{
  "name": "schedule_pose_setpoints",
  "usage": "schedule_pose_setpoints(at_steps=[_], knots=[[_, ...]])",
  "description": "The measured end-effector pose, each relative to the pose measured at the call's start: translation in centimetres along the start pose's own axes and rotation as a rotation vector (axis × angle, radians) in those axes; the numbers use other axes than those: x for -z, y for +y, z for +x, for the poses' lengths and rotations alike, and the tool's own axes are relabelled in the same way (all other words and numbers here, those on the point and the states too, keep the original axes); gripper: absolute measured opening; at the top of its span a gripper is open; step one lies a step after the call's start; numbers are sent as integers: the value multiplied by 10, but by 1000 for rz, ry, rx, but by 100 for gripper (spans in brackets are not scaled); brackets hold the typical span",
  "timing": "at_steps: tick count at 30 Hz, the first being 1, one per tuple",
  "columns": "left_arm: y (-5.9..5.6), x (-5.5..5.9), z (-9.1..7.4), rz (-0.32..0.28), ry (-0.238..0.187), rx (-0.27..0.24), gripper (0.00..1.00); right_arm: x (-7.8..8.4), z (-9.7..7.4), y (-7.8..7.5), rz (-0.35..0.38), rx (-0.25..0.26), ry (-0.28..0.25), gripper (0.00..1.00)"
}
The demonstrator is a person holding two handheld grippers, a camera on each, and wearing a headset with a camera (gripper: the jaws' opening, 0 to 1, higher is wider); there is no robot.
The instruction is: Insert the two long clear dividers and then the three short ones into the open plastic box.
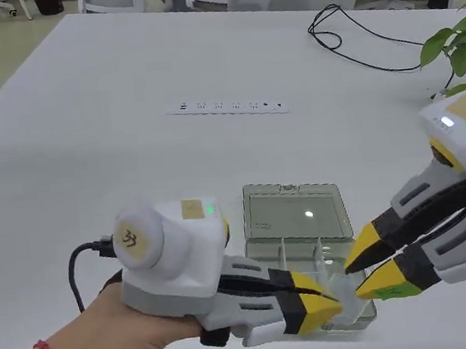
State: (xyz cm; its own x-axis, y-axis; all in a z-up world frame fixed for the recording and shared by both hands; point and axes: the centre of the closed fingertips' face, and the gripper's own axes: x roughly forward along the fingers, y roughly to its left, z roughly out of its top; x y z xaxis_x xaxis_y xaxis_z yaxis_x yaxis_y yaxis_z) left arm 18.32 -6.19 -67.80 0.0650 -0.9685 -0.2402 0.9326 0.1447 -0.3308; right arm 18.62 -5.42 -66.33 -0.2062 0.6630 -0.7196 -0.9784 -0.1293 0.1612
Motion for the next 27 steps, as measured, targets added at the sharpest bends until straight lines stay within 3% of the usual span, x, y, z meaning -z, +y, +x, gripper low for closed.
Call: schedule_pose_setpoints(at_steps=[15, 27], knots=[[-7, -7, -1, 51, -27, 14, 0, -2, 5, 12, 2, -62, -2, 4], [-7, -6, -1, 67, -24, -2, 0, -2, 5, 13, -18, -54, 4, 3]])
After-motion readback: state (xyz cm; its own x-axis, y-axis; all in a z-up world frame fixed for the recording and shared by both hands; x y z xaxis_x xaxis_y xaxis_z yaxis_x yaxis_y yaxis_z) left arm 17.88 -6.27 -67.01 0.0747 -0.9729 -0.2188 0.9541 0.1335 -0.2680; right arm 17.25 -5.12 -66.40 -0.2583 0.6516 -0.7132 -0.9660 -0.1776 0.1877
